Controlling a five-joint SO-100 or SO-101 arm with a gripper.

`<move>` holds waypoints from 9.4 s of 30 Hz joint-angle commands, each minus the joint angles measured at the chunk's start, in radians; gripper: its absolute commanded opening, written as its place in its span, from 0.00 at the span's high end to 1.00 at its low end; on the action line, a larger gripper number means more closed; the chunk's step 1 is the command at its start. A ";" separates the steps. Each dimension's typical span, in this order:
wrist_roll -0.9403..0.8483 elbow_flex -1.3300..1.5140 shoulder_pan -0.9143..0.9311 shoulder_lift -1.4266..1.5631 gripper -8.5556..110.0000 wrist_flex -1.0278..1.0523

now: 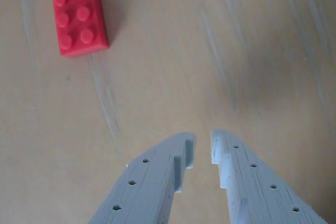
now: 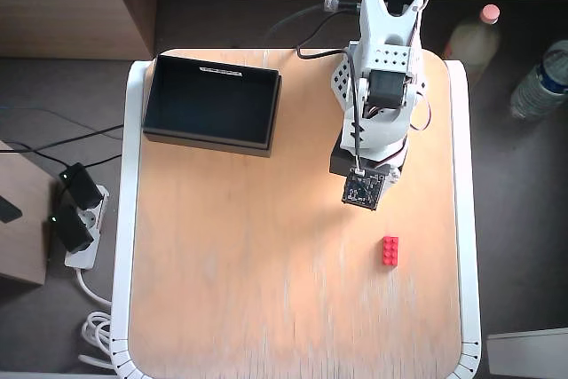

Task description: Grasp a lego block and put it in the bin.

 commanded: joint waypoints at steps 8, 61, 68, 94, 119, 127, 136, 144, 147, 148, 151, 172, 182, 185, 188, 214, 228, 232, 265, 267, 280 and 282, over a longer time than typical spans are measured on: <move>-0.003 0.155 0.002 0.087 0.93 0.008; 0.158 -0.422 -0.097 -0.592 0.89 -0.140; 0.110 -0.508 -0.129 -0.729 0.85 -0.212; 0.012 -0.767 -0.161 -1.167 0.76 -0.422; -0.057 -0.853 -0.230 -1.384 0.76 -0.512; -0.051 -0.854 -0.227 -1.405 0.76 -0.543; -0.051 -0.856 -0.215 -1.440 0.76 -0.580; -0.038 -0.856 -0.207 -1.454 0.90 -0.588; -0.041 -0.854 -0.207 -1.457 0.93 -0.588; -0.043 -0.854 -0.207 -1.457 0.93 -0.588; -0.048 -0.853 -0.207 -1.457 0.93 -0.588; -0.103 -0.988 0.009 -1.267 0.93 -0.255; -0.071 -1.192 0.268 -1.232 0.93 0.038; -0.048 -1.258 0.365 -1.232 0.93 0.129; -0.008 -1.302 0.466 -1.230 0.93 0.196; 0.186 -1.427 1.272 -1.123 0.93 0.236; 0.249 -1.244 1.420 -1.200 0.93 0.034; 0.245 -1.189 1.430 -1.229 0.93 -0.072; 0.305 -1.074 1.424 -1.327 0.83 -0.212; 0.310 -1.075 1.425 -1.325 0.82 -0.212; 0.239 -1.091 1.347 -1.120 0.82 -0.212; 0.218 -1.091 1.318 -1.074 0.83 -0.212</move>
